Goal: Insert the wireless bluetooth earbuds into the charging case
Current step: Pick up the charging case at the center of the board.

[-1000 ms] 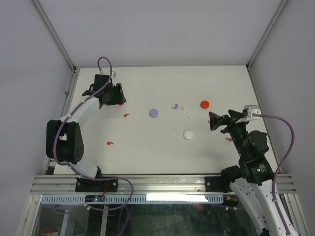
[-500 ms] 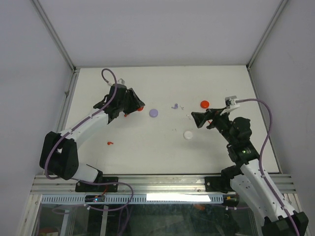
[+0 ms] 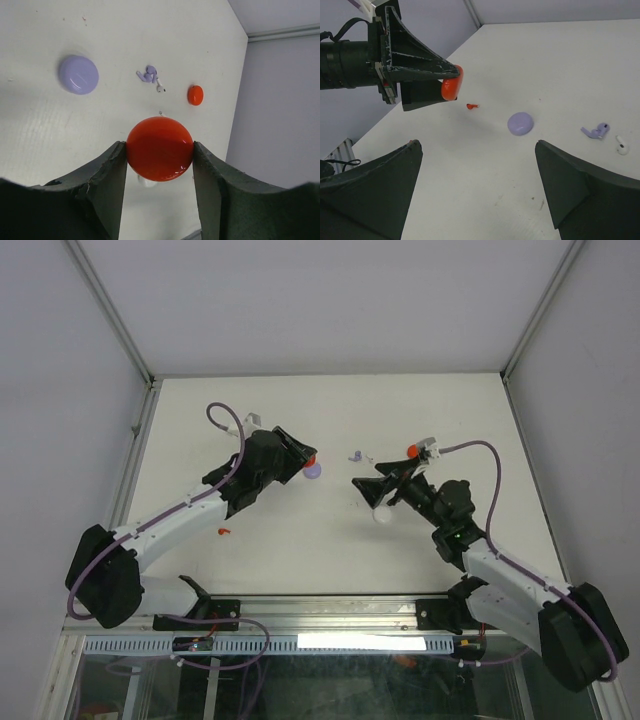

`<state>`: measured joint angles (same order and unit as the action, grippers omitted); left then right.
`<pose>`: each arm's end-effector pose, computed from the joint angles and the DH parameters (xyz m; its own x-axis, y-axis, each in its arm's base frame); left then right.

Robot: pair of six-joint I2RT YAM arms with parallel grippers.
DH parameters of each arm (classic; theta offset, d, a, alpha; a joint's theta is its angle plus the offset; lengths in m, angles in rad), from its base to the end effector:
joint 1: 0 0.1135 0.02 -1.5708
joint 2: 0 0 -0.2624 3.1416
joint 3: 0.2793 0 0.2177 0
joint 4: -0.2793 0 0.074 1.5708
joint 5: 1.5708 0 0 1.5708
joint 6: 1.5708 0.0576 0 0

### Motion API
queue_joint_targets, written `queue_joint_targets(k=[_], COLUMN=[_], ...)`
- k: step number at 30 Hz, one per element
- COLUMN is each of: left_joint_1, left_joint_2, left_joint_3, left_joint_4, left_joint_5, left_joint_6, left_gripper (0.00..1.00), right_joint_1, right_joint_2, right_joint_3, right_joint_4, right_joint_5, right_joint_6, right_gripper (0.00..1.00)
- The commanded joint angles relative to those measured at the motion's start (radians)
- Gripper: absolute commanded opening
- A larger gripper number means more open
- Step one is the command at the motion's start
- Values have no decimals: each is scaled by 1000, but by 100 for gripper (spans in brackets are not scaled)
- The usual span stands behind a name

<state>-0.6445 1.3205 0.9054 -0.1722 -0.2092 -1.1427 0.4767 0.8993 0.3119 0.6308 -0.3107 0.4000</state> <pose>0.2304 -0.1582 0.2660 -0.5928 -0.6677 -0.4503 -0.2164 0.6706 -0.7095 0.1633 0.1042 0.2585 -0.2403 0.2932 -0.9254 -0.6674 0.6424 0.3768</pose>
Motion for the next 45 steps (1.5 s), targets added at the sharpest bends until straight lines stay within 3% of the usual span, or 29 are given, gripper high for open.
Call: queue_joint_targets(k=[1, 12, 18, 24, 45], left_joint_1=[-73, -212, -251, -279, -325], left_joint_2=[-56, -37, -27, -24, -4], left_joint_3=[-4, 1, 7, 7, 6], left_joint_4=[88, 121, 139, 154, 194], left_joint_5=[-153, -309, -350, -372, -391], left_joint_6=[-130, -200, -207, -213, -205], left_gripper=[36, 37, 37, 37, 38], right_joint_1=[98, 244, 260, 273, 273], right_joint_2=[116, 331, 405, 474, 604], right_joint_3=[-4, -2, 24, 41, 104], right_joint_4=[346, 681, 719, 803, 842], right_joint_5=[67, 248, 268, 293, 322], right_joint_6=[-34, -127, -129, -128, -109], right_gripper=[99, 89, 80, 75, 59])
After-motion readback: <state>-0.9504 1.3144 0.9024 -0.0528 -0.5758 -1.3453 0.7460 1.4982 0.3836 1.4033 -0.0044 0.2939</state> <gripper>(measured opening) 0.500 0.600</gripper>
